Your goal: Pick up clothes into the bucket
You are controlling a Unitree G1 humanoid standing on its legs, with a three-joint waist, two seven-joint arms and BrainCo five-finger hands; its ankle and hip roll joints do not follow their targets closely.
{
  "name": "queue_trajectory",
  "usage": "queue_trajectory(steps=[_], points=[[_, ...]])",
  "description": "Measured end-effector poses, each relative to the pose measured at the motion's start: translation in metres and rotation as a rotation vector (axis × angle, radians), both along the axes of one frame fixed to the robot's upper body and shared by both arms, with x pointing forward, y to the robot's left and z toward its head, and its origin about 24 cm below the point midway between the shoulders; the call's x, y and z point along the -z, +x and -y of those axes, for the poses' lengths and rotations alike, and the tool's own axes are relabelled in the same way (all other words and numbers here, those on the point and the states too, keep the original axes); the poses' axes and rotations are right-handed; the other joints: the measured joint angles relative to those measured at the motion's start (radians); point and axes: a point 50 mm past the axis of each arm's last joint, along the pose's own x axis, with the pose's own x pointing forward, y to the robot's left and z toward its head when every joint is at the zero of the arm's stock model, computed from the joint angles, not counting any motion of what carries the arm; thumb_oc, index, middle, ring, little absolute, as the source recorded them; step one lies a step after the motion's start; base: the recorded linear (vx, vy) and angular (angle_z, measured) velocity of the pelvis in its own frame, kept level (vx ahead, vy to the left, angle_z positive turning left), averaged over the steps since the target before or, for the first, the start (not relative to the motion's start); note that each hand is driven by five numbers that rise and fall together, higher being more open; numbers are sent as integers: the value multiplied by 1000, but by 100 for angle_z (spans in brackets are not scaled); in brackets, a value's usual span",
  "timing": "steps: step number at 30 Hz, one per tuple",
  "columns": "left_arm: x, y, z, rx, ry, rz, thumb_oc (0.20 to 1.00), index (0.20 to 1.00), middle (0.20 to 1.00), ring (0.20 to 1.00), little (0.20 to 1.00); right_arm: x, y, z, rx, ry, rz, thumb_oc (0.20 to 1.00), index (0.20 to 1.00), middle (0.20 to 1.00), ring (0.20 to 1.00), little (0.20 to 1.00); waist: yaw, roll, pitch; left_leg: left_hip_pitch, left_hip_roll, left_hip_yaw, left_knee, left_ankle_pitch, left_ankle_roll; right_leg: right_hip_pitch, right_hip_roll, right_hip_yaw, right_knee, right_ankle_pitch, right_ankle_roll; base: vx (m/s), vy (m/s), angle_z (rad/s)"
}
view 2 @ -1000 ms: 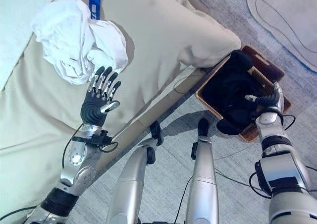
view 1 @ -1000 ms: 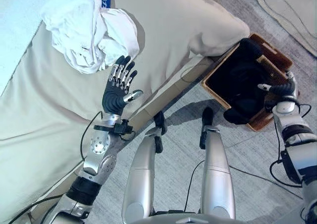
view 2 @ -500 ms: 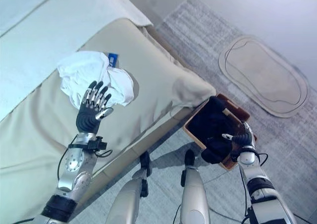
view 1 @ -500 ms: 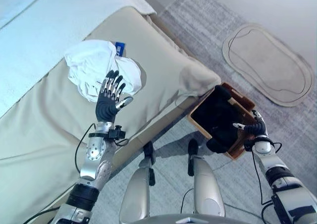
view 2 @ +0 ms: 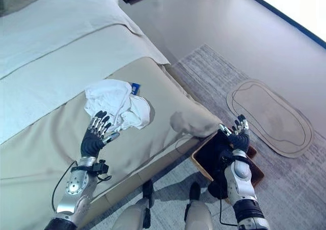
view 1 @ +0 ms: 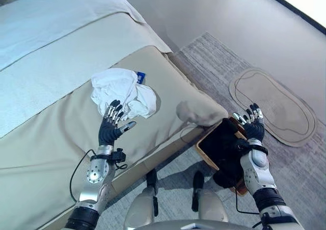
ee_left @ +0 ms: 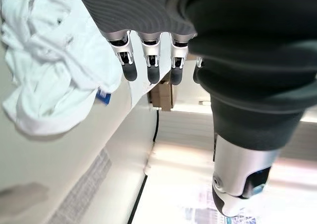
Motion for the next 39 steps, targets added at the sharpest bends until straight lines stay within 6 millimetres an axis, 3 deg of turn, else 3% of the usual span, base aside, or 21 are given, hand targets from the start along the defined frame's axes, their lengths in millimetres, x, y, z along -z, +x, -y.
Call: queue_trajectory(steps=[7, 12, 21, 27, 35, 37, 39], points=[[6, 2, 4, 17, 146, -26, 1000, 1000, 1000, 1000, 1000, 13, -1, -31, -163, -111, -77, 1000, 1000, 1000, 1000, 1000, 43, -26, -77, 59, -2, -43, -28, -5, -7, 125, 16, -52, -111, 30, 1, 110, 16, 20], [11, -5, -3, -24, 195, -47, 1000, 1000, 1000, 1000, 1000, 26, -9, -47, -218, -79, -113, 1000, 1000, 1000, 1000, 1000, 93, -76, -120, 84, -8, -57, -39, -6, -8, 164, 18, -74, -133, 29, 1, 69, 37, 10], [7, -6, -15, -75, 277, -36, 1000, 1000, 1000, 1000, 1000, 30, -10, -50, -256, -96, -145, 1000, 1000, 1000, 1000, 1000, 119, -103, -110, 28, -22, -62, -26, -6, -8, 113, 3, -76, -130, 34, 8, -4, 60, 2], [2, -2, -18, -92, 338, -11, 1000, 1000, 1000, 1000, 1000, 35, -15, -44, -224, -84, -167, 1000, 1000, 1000, 1000, 1000, 118, -127, -59, -24, -33, -66, 4, -6, -8, 74, -6, -76, -120, 41, 12, -62, 60, 2], [-45, 45, -26, -205, 583, 182, 1000, 1000, 1000, 1000, 1000, 4, 11, -45, -227, -96, -47, 1000, 1000, 1000, 1000, 1000, 63, -130, 131, -236, -41, -43, 207, -49, 1, -140, -34, -34, 62, 27, 1, -172, 78, -9], [-71, 60, -26, -252, 680, 286, 1000, 1000, 1000, 1000, 1000, -10, 19, -40, -227, -128, 1, 1000, 1000, 1000, 1000, 1000, 56, -130, 185, -339, -40, -39, 284, -76, 2, -247, -42, -10, 136, 11, 1, -165, 26, -16], [-87, 67, -27, -291, 737, 344, 1000, 1000, 1000, 1000, 1000, -11, 20, -38, -224, -136, 4, 1000, 1000, 1000, 1000, 1000, 32, -136, 220, -393, -42, -39, 304, -71, 8, -303, -45, -3, 159, 15, 3, -111, 16, -5]])
